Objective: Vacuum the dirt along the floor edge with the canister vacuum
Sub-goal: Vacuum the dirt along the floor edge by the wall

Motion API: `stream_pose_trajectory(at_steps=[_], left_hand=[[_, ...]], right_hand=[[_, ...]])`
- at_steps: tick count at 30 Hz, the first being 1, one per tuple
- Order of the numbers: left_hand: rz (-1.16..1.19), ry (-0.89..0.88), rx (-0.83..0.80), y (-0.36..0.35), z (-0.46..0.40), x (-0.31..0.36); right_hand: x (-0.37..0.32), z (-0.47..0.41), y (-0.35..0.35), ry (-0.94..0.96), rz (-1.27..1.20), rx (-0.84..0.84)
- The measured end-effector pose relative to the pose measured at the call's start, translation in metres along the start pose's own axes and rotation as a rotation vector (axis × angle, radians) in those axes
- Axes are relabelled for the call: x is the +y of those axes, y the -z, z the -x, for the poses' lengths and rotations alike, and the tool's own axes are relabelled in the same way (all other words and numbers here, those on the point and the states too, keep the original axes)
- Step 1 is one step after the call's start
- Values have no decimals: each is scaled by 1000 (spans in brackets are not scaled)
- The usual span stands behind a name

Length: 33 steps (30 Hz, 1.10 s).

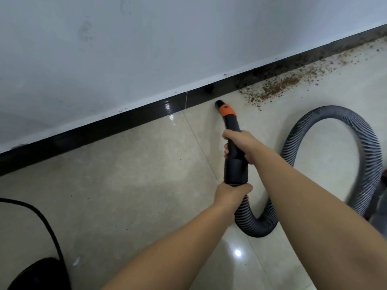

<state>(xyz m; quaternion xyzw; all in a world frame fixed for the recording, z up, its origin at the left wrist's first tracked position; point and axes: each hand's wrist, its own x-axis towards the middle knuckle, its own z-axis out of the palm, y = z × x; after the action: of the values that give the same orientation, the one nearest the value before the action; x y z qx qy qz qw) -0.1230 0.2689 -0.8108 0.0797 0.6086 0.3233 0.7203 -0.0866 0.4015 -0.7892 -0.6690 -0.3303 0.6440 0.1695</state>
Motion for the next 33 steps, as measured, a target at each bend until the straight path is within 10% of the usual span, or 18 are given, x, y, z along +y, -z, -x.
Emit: stream_pose_trajectory(at_steps=[33], left_hand=[[-245, 91, -172, -56, -26, 20]], right_hand=[[12, -31, 93, 31, -211, 173]])
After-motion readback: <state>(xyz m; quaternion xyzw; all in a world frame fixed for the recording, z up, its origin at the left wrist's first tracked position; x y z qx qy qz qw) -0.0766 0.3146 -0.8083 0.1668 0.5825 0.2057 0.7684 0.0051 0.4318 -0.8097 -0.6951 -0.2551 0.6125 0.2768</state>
